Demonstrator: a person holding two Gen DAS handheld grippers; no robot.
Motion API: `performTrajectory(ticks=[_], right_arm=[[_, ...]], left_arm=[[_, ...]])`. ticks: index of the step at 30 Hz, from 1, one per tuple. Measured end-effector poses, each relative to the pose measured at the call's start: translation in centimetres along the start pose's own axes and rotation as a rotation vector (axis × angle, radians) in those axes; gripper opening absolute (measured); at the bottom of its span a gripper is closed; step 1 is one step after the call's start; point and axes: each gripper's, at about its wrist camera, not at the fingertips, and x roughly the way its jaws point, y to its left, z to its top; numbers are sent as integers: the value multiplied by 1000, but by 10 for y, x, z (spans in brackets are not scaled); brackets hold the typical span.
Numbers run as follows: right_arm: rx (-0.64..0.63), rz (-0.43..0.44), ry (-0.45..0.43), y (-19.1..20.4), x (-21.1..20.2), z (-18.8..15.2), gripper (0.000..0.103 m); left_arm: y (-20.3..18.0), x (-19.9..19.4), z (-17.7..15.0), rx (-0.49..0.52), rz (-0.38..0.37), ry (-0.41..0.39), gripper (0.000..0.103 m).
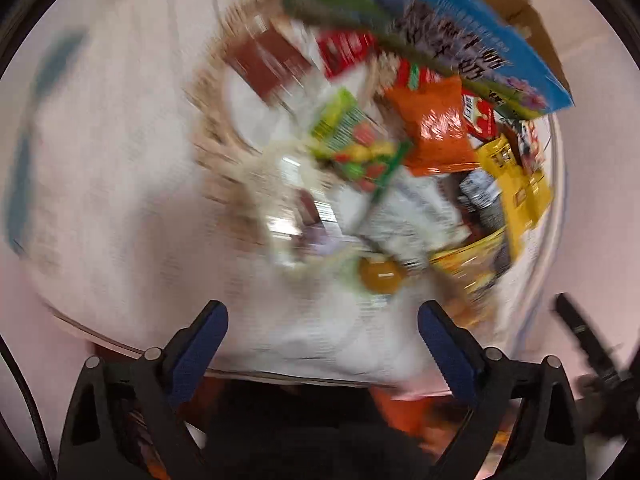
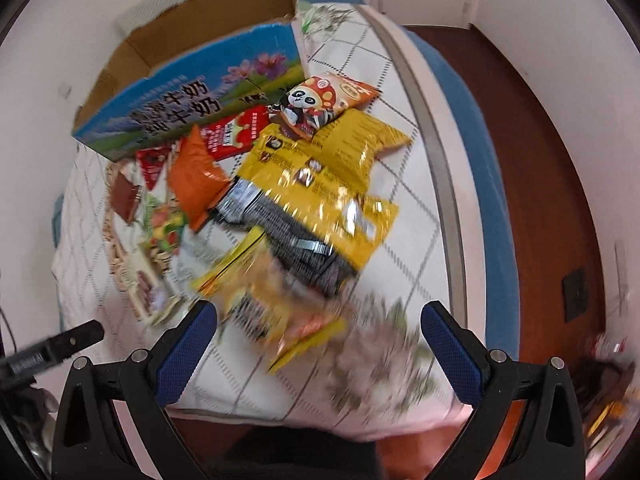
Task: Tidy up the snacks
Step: 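Grasp the white wrapper with left tool while right tool grasps yellow-black bag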
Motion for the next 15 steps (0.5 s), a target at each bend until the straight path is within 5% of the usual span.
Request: performTrajectory(ticks=[10, 12, 13, 15], right_arm=[[-400, -22, 87, 24, 67, 66, 103], [-450, -16, 122, 29, 78, 71, 103], [-479, -9, 143, 32, 84, 72, 103], [-522, 4, 168, 39, 93, 73, 103]], left_arm=[[-37, 100, 52, -268, -203, 266, 88], [-35, 106, 52, -307, -200, 265, 76], [-36, 107, 50, -302, -177, 257, 62], [-39, 104, 48, -264, -152, 241, 57]])
